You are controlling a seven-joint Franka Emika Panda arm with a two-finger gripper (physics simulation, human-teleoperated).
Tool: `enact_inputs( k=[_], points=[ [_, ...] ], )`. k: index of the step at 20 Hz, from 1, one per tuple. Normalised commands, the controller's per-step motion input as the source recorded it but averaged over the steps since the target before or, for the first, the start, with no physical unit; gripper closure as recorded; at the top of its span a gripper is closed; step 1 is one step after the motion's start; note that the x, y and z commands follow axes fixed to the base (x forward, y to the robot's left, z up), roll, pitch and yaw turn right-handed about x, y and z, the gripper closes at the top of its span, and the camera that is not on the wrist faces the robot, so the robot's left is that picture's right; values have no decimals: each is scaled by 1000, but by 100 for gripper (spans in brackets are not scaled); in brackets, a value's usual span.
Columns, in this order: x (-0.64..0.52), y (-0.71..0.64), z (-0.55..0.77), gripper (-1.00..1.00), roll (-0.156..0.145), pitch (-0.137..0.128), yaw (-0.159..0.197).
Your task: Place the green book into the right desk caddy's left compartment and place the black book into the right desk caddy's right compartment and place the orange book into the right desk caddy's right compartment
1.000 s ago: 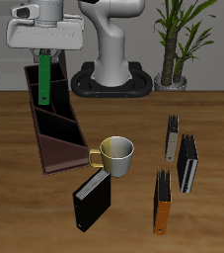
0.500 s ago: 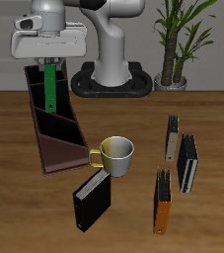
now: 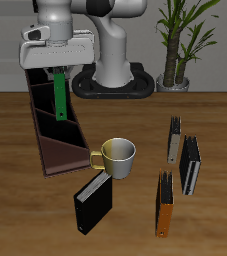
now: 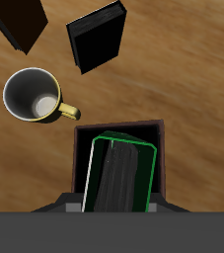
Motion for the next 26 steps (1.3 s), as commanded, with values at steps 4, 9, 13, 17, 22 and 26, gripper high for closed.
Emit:
enact_inputs(
  k=[4, 9, 13, 17, 22, 26],
  points=[
    [123, -113, -228, 100, -24, 44, -43],
    [46, 33, -269, 100, 21, 34, -20],
    [106, -120, -359, 100, -18, 50, -34],
    [113, -62, -269, 100, -12, 42, -14],
    [108, -14, -316, 100, 0, 61, -1],
    [157, -130, -310, -100, -37, 109, -53]
  ],
)
